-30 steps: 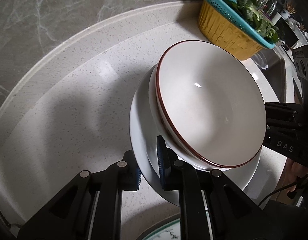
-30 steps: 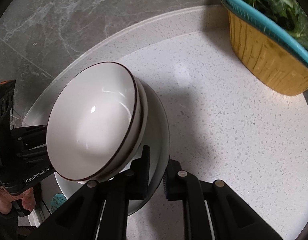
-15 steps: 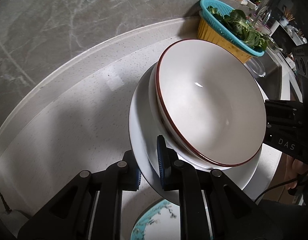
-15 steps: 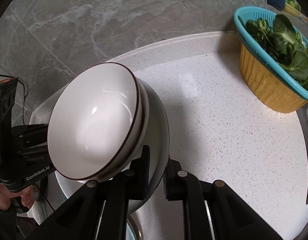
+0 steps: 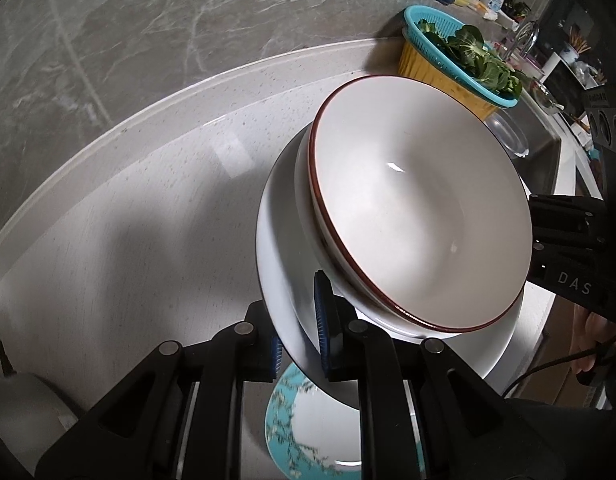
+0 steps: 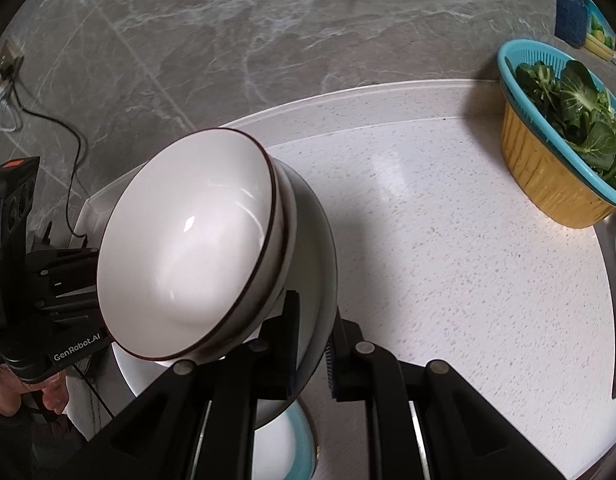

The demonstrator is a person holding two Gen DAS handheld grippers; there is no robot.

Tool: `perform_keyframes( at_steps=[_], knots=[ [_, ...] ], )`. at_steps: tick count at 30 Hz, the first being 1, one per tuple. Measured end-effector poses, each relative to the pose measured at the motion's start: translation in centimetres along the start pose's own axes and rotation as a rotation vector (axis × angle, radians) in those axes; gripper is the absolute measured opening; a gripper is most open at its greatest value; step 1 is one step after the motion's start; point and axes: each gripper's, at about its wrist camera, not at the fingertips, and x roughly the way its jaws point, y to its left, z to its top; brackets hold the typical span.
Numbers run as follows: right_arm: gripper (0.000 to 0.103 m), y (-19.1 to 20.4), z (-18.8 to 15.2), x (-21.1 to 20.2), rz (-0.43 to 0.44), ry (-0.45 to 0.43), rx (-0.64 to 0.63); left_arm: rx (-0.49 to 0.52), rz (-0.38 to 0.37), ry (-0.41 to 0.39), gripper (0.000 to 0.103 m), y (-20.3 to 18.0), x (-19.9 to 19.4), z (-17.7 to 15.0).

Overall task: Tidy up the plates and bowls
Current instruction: 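Carry the nested bowls over the teal-rimmed plate stack with the left gripper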

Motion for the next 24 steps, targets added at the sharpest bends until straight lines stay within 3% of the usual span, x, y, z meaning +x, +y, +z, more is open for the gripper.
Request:
perform_keyframes(
  at_steps=[14, 24],
  knots=[
    [0.013, 3.6, -3.9, -1.4, 0.002, 0.007, -0.033, -0.032, -0.012, -0.014, 0.012, 0.3, -2.6, -6.5],
    [0.013, 4.3, -8.2, -0.8, -0.003, 0.043, -0.024, -0.058, -0.026, 0.018, 0.012, -0.8, -1.2, -11.4]
  ],
)
